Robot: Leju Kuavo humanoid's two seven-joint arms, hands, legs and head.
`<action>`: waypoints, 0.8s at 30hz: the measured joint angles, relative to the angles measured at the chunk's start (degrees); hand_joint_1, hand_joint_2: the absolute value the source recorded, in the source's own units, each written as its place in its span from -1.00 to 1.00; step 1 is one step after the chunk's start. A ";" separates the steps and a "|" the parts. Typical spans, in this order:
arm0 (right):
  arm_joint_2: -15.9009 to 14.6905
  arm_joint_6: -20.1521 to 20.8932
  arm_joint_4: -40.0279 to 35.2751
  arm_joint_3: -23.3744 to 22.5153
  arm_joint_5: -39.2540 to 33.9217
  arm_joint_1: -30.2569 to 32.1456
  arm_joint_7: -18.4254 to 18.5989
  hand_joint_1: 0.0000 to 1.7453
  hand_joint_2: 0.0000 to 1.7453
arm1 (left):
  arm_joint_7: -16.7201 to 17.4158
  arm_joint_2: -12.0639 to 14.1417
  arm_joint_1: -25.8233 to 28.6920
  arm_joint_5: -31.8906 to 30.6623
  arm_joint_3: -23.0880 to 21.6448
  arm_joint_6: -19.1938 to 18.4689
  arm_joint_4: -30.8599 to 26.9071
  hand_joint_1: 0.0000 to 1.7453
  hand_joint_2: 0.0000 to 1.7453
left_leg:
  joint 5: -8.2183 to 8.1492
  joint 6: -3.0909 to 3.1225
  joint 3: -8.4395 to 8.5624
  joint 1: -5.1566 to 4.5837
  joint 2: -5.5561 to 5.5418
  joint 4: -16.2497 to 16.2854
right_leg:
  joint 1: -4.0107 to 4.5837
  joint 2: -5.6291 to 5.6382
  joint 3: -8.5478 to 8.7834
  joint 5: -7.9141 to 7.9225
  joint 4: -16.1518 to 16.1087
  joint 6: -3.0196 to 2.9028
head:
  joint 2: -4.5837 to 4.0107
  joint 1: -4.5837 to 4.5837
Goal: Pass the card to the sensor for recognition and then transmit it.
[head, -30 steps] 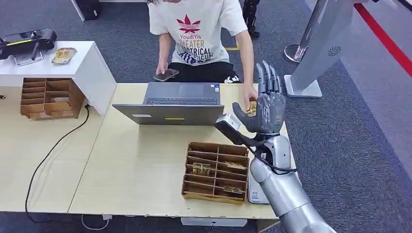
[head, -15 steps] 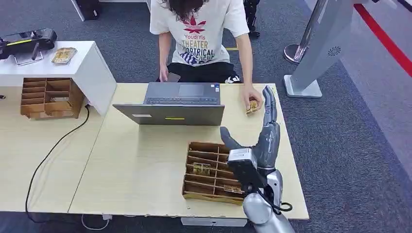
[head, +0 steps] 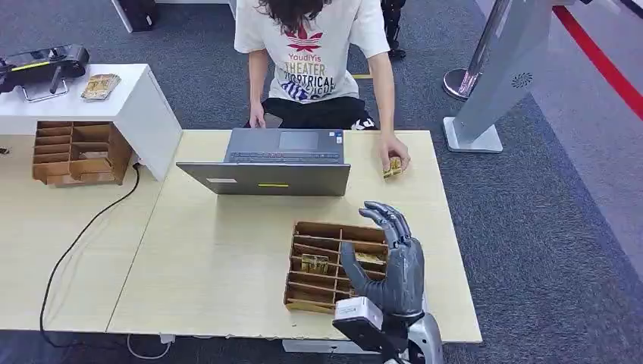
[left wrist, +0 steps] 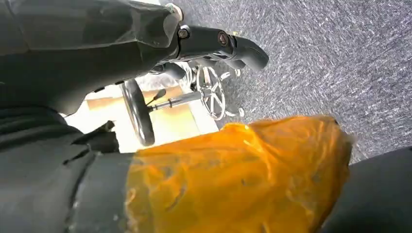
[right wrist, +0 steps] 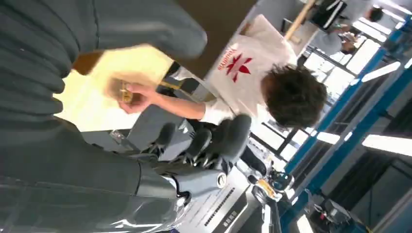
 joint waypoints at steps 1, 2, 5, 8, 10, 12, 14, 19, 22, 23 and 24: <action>-0.30 -0.02 0.04 0.06 1.08 0.52 0.39 0.68 1.00 | 0.02 -0.02 0.00 0.06 0.28 0.00 0.00 -1.00 -1.00 | 0.00 0.00 0.00 0.00 0.00 0.00 | 0.00 0.00 0.00 0.00 0.00 0.00 | 0.00 0.00; -0.57 -0.04 0.11 0.06 1.65 0.95 0.59 0.56 1.00 | 0.04 -0.02 0.00 0.13 0.44 0.02 0.00 -1.00 -1.00 | 0.00 0.00 0.00 0.00 0.01 0.00 | 0.00 0.00 0.00 0.00 0.00 0.00 | 0.00 0.00; -1.38 -0.04 0.52 0.09 4.72 2.01 2.21 -0.06 1.00 | 0.07 -0.13 0.03 0.31 0.79 0.09 0.00 -1.00 -1.00 | 0.00 0.00 0.00 0.00 0.00 0.00 | 0.00 0.00 0.00 0.00 0.00 0.00 | 0.00 0.00; -2.07 -0.20 1.09 0.11 7.59 2.70 3.61 -0.28 1.00 | 0.06 -0.20 0.03 0.31 1.11 0.11 0.00 -1.00 -1.00 | 0.00 0.00 0.00 0.00 0.00 0.00 | 0.00 0.00 0.00 0.00 0.00 0.00 | 0.00 0.00; -2.43 -0.63 1.53 0.20 9.81 2.87 4.94 -0.34 1.00 | 0.07 -0.26 0.03 0.31 1.20 0.13 0.00 -1.00 -1.00 | 0.00 0.00 0.01 0.00 0.00 0.00 | 0.00 0.00 0.00 0.00 0.00 0.00 | 0.00 0.00; -2.86 -1.18 2.08 0.26 12.57 2.90 6.36 -0.30 1.00 | 0.07 -0.28 0.02 0.28 1.37 0.13 0.00 -1.00 -1.00 | 0.00 0.00 0.01 0.00 0.00 0.00 | 0.00 0.00 0.00 0.00 0.00 0.00 | 0.00 0.00; -3.30 -1.77 2.82 0.44 15.06 2.89 7.76 -0.20 1.00 | 0.07 -0.31 0.02 0.20 1.64 0.13 0.00 -1.00 -1.00 | 0.00 0.00 0.01 0.00 0.00 0.00 | 0.00 0.00 0.00 0.00 0.00 0.00 | 0.00 0.00; -4.17 -2.32 5.12 0.72 18.14 2.83 9.83 0.24 1.00 | 0.07 -0.31 0.00 -0.13 1.90 0.13 0.00 -1.00 -1.00 | 0.00 0.00 0.00 0.00 0.00 0.00 | 0.00 0.00 0.00 0.00 0.00 0.00 | 0.00 -0.02; -4.57 -2.45 6.41 0.85 19.05 2.72 10.64 0.50 1.00 | 0.07 -0.33 0.00 -0.18 2.03 0.13 0.00 -1.00 -1.00 | 0.00 0.00 0.00 0.00 0.00 0.00 | 0.00 0.00 0.00 0.00 0.00 0.00 | 0.00 0.00; -4.68 -2.56 6.75 0.96 19.16 2.62 10.86 0.50 1.00 | 0.07 -0.33 0.00 -0.20 2.05 0.11 0.00 -1.00 -1.00 | 0.00 0.00 0.00 0.00 0.00 0.00 | 0.00 0.00 0.00 0.00 0.00 0.00 | 0.00 0.00; -4.85 -2.73 7.17 1.07 19.47 2.52 11.03 0.58 1.00 | 0.07 -0.33 0.00 -0.20 2.08 0.11 0.00 -1.00 -1.00 | 0.00 0.00 0.00 0.00 0.00 0.00 | 0.00 0.00 0.00 0.00 0.00 0.00 | 0.00 0.00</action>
